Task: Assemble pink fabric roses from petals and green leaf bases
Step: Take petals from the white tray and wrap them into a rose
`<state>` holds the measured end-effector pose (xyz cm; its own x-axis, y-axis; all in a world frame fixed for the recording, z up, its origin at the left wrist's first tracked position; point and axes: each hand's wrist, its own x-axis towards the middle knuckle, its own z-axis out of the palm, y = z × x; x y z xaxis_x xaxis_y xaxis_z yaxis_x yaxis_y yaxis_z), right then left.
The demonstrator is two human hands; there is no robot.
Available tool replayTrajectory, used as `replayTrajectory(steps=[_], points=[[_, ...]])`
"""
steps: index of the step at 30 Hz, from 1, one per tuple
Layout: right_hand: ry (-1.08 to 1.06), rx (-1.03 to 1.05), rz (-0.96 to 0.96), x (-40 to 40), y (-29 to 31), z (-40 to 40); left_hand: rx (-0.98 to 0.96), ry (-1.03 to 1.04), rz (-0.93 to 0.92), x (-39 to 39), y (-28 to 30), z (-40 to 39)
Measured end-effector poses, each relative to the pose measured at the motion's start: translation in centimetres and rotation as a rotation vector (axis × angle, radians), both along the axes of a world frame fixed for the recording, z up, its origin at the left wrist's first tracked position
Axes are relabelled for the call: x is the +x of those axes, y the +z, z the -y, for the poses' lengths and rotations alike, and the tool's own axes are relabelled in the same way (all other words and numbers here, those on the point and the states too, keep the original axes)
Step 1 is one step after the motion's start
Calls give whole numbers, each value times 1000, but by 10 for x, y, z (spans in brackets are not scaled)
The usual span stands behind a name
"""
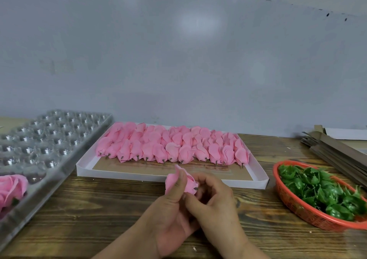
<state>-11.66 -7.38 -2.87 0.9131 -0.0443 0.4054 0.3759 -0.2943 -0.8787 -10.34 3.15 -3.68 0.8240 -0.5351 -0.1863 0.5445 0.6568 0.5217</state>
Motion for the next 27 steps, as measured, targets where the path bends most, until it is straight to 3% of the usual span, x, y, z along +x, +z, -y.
replayTrajectory(steps=[4, 10, 15, 27], points=[[-36, 3, 15, 3, 4, 6, 85, 70, 1, 4, -4, -1], [-5, -23, 12, 6, 8, 12, 35, 182, -48, 8, -5, -5], [-14, 83, -7, 9, 11, 18, 48, 218, -80, 10, -5, -8], [190, -50, -29, 9, 15, 24, 88, 156, -5, 9, -4, -15]])
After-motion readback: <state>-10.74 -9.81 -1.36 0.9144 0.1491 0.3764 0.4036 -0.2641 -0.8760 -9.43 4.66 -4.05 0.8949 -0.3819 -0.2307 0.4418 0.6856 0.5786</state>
